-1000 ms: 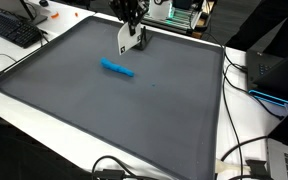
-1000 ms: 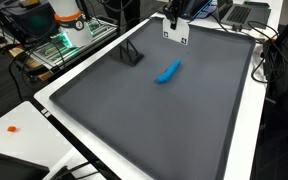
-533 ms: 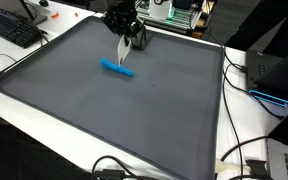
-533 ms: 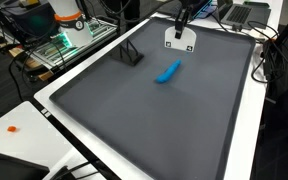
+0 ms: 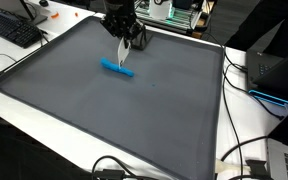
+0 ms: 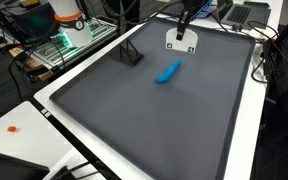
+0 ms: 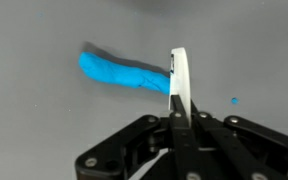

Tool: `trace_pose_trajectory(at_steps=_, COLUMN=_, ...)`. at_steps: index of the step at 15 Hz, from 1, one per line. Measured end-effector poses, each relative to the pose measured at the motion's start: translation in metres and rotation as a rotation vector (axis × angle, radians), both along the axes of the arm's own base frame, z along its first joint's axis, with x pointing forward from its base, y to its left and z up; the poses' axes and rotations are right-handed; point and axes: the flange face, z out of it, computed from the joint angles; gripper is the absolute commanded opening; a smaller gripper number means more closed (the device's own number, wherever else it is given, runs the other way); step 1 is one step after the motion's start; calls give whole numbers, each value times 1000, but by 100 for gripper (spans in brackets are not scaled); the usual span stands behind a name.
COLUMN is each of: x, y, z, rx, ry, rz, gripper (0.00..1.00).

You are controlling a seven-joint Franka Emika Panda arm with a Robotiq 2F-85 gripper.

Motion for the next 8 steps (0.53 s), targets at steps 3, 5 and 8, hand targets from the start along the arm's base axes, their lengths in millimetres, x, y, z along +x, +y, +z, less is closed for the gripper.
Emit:
trace_pose_trajectory(at_steps=3, x=1, y=1, z=-1, rx=11, ry=-6, rz=-15, gripper=1)
trace_pose_trajectory(at_steps=5, x=2, y=1, z=-2, rx=19, ry=-13, rz=-33, gripper=1)
trace_pose_trajectory(at_steps=8, x=3, y=1, z=-10, rx=25, ry=-9, rz=-59, gripper=1)
